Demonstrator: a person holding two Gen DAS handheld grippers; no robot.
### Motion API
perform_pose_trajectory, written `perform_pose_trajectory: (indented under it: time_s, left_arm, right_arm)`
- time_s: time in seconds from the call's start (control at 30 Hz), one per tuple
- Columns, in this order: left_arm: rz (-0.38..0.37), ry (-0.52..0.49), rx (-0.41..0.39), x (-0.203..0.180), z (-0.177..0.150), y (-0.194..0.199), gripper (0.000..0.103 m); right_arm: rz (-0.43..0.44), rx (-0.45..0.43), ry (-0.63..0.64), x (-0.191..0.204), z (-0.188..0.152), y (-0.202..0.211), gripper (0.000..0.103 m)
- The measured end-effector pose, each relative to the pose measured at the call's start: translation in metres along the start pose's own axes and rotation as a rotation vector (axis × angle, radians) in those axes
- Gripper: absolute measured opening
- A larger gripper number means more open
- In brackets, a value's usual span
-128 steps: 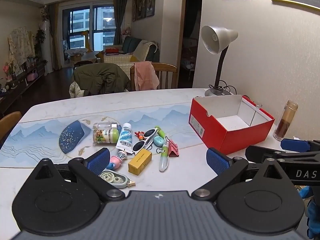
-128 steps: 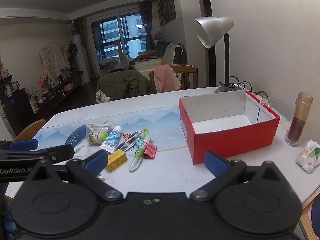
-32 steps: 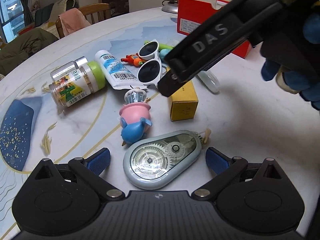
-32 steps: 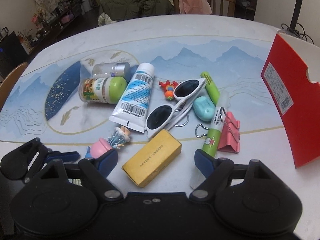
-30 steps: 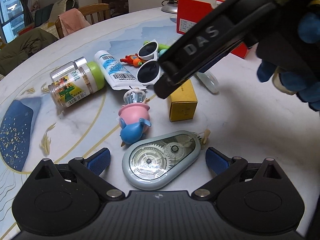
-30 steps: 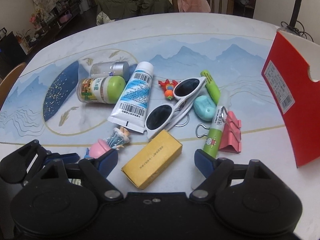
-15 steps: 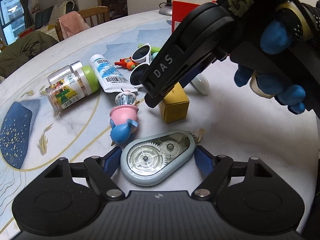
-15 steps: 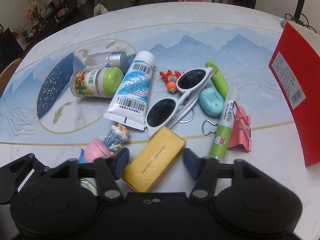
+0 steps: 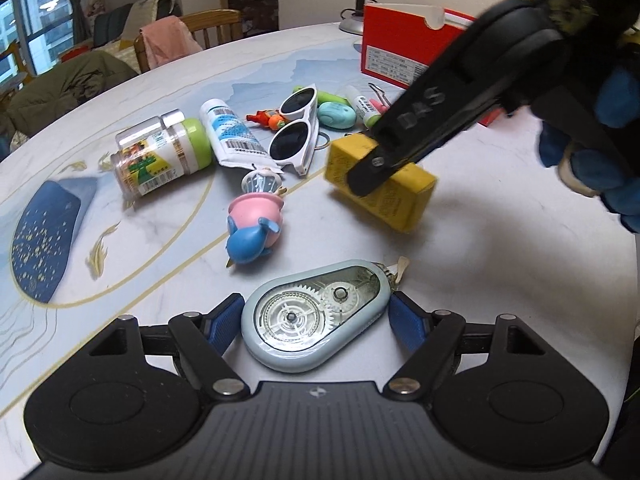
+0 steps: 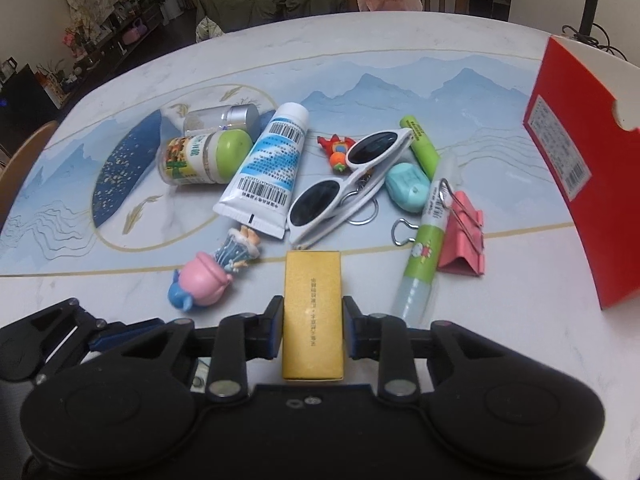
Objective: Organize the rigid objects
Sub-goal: 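Carry the tape dispenser and yellow box into the red shoebox and release both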
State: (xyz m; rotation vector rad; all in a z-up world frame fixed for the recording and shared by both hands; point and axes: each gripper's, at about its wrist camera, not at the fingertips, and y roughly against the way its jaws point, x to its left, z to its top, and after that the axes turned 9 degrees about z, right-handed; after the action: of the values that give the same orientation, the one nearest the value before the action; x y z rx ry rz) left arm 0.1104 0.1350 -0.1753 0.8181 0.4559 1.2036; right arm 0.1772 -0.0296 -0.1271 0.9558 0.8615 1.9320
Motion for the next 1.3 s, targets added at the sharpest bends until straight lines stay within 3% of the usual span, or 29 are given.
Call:
perform_pose_trajectory:
  time_s: [0.27, 0.5, 0.93, 1.3]
  left_arm:
    - [0.024, 0.070, -0.013, 0.000, 0.000, 0.013, 0.079]
    - [0.049, 0.119, -0.072, -0.011, 0.026, 0.037, 0.079]
    - [0.095, 0.123, -0.190, -0.063, 0.126, 0.055, 0.079]
    - [0.093, 0.103, -0.226, -0.121, 0.222, 0.019, 0.079]
  right_arm:
    - [0.022, -0.028, -0.011, -0.007, -0.011, 0.031, 0.028]
    - [0.051, -0.071, 0.007, -0.017, -0.009, 0.068, 0.028]
    - [0.078, -0.207, 0.015, -0.088, 0.030, 0.141, 0.028]
    - [-0.003, -0.297, -0.023, -0.184, 0.067, 0.168, 0.028]
